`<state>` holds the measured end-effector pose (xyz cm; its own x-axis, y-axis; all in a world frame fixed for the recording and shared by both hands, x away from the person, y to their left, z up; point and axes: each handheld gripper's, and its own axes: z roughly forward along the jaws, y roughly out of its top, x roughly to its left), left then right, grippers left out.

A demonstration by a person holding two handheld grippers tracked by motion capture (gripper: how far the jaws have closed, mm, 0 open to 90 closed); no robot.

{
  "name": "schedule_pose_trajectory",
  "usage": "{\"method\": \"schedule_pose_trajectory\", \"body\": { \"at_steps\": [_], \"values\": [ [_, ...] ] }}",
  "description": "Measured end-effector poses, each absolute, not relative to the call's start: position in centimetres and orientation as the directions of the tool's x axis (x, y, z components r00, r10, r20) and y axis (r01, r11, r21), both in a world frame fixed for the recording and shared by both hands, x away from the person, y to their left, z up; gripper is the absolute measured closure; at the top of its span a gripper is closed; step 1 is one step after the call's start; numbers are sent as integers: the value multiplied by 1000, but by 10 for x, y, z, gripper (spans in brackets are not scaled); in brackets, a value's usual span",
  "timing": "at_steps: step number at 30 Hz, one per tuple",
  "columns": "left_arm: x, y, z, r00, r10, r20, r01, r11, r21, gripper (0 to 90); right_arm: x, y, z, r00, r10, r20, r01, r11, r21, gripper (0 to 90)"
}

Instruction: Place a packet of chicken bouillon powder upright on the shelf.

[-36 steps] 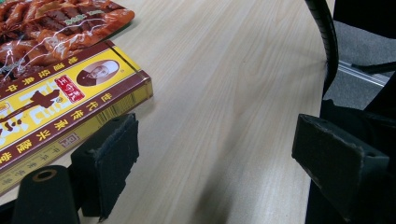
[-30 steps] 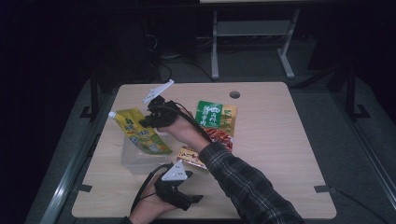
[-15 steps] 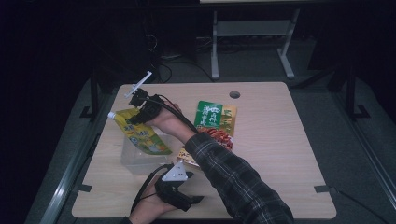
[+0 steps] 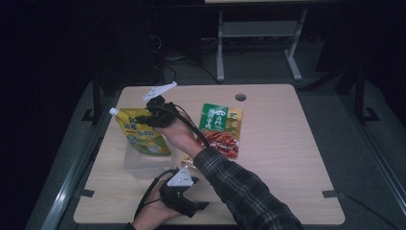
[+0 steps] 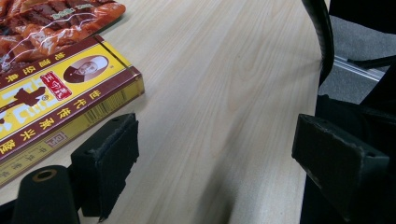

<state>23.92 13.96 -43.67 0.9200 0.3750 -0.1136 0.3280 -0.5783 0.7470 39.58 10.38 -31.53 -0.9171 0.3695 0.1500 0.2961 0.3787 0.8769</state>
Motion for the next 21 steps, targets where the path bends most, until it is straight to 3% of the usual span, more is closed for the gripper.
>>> {"method": "schedule_pose_trajectory", "body": {
  "at_steps": [10, 21],
  "values": [
    [240, 141, -437, 915, 386, -119, 338, -570, 749, 141, 387, 87, -349, -908, 368, 200, 322, 310, 895, 900],
    [241, 143, -439, 911, 394, -118, 347, -582, 736, 141, 377, 72, -353, -924, 350, 153, 302, 421, 856, 852]
  ]
}}
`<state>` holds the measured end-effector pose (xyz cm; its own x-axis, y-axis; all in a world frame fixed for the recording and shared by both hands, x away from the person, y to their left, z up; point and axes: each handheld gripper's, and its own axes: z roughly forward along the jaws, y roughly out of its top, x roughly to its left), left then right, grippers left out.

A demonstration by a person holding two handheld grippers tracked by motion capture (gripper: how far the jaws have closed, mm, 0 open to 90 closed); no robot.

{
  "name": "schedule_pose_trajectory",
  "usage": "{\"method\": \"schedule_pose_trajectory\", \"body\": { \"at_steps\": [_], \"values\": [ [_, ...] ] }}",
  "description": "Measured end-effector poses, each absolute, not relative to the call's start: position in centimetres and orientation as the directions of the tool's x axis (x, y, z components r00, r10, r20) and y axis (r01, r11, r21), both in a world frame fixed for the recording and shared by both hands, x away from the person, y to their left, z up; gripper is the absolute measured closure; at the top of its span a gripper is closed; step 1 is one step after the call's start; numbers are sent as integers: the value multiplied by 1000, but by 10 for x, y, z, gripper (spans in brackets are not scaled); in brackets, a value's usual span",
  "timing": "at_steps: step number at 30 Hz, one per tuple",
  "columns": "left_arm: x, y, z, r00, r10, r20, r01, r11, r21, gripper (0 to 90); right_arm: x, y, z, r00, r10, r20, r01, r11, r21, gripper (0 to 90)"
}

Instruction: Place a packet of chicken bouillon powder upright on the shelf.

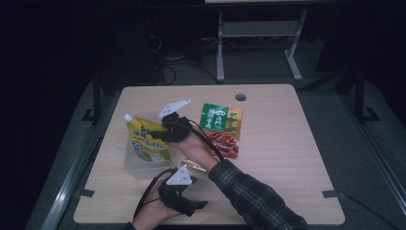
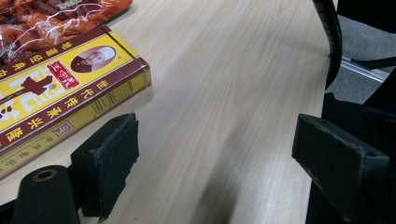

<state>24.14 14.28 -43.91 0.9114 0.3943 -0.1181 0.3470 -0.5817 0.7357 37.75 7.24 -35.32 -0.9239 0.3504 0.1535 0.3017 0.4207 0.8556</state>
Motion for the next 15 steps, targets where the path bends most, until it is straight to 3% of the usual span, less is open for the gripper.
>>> {"method": "schedule_pose_trajectory", "body": {
  "at_steps": [15],
  "values": [
    [241, 145, -439, 905, 412, -110, 351, -574, 740, 141, 371, 87, -355, -903, 342, 262, 393, 409, 824, 870]
  ]
}}
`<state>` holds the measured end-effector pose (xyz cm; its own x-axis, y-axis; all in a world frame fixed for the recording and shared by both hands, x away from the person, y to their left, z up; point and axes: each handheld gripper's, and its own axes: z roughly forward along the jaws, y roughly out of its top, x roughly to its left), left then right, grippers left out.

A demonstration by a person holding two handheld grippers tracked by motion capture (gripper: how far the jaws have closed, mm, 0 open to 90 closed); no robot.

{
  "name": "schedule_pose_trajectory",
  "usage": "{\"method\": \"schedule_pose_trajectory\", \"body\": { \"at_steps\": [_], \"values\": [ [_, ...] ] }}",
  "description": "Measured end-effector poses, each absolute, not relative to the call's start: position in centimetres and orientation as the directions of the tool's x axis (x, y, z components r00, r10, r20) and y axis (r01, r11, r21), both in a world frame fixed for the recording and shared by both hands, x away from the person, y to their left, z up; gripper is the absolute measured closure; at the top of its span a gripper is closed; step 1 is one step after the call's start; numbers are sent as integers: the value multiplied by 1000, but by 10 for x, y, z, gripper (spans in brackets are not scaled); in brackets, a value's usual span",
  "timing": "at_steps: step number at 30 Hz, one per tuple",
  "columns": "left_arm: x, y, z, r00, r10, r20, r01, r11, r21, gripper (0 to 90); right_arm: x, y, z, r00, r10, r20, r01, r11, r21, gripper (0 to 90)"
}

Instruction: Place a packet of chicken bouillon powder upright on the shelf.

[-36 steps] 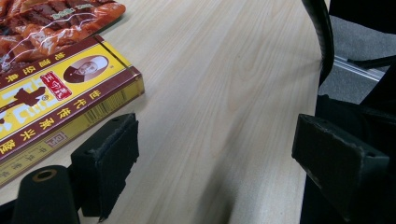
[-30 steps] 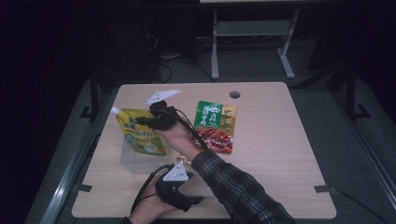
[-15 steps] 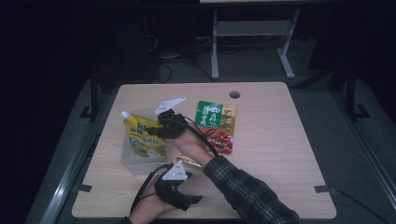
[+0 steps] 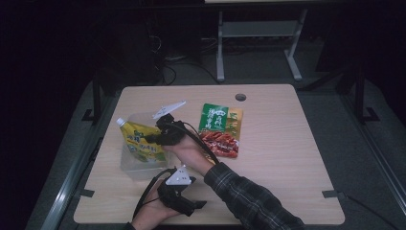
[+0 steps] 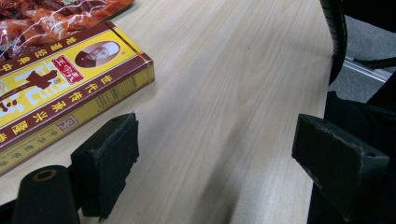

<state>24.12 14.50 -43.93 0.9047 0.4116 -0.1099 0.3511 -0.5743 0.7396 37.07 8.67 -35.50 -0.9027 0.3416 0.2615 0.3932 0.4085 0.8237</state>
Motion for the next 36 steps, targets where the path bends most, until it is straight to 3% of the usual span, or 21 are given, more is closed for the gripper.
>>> {"method": "schedule_pose_trajectory", "body": {
  "at_steps": [7, 15, 26, 36],
  "values": [
    [242, 146, -441, 901, 412, -133, 368, -568, 736, 141, 366, 82, -350, -918, 330, 221, 357, 442, 823, 670],
    [246, 148, -442, 901, 413, -137, 371, -566, 736, 141, 363, 45, -345, -921, 348, 175, 328, 451, 830, 471],
    [244, 159, -433, 889, 437, -136, 383, -546, 745, 141, 356, -14, -359, -908, 400, 124, 323, 478, 817, 394],
    [236, 173, -435, 881, 448, -154, 405, -542, 736, 142, 354, -46, -393, -921, 383, 70, 303, 591, 747, 334]
  ]
}}
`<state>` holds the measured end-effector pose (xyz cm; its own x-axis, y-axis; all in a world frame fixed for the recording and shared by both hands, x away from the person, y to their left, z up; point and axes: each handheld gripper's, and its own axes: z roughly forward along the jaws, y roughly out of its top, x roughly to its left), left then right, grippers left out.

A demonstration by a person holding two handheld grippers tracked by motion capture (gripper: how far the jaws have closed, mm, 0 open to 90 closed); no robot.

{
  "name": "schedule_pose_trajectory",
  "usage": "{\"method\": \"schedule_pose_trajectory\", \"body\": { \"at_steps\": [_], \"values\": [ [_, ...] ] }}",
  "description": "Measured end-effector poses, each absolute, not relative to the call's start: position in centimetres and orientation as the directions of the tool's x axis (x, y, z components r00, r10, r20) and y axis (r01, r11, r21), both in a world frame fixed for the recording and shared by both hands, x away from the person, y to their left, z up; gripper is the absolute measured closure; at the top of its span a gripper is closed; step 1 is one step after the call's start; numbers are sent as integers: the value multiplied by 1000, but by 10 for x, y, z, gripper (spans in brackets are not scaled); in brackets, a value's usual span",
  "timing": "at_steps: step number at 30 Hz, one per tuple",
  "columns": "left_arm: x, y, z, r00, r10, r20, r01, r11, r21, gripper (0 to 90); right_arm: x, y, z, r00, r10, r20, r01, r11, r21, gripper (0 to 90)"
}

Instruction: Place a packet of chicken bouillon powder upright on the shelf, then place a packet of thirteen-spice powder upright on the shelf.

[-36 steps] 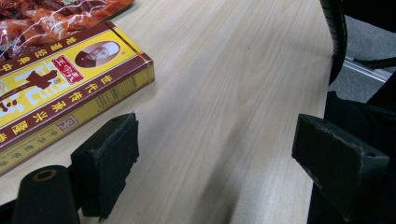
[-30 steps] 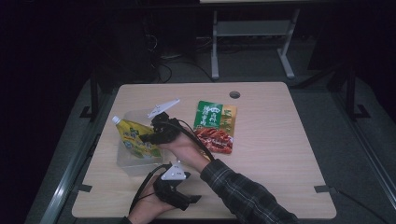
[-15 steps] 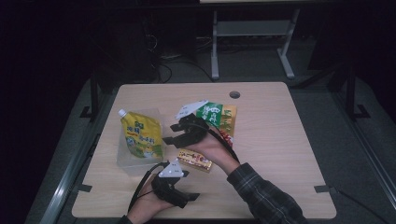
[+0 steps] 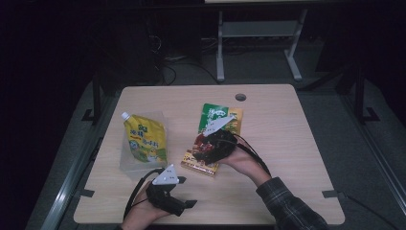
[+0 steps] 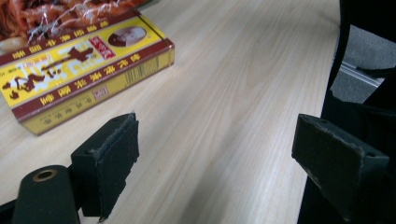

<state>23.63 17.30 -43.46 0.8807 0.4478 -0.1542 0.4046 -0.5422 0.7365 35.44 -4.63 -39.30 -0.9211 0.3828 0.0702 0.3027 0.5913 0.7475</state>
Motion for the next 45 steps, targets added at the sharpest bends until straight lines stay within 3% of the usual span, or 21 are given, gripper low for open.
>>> {"method": "schedule_pose_trajectory", "body": {
  "at_steps": [17, 29, 45],
  "values": [
    [238, 174, -438, 883, 442, -160, 407, -549, 730, 144, 366, -31, -446, -937, 346, 40, 293, 722, 627, 246],
    [240, 174, -438, 882, 444, -160, 408, -545, 733, 144, 365, -28, -453, -948, 314, 44, 277, 752, 599, 315],
    [240, 170, -440, 887, 432, -163, 403, -551, 730, 144, 331, -96, -441, -952, 302, 50, 271, 754, 599, 315]
  ]
}}
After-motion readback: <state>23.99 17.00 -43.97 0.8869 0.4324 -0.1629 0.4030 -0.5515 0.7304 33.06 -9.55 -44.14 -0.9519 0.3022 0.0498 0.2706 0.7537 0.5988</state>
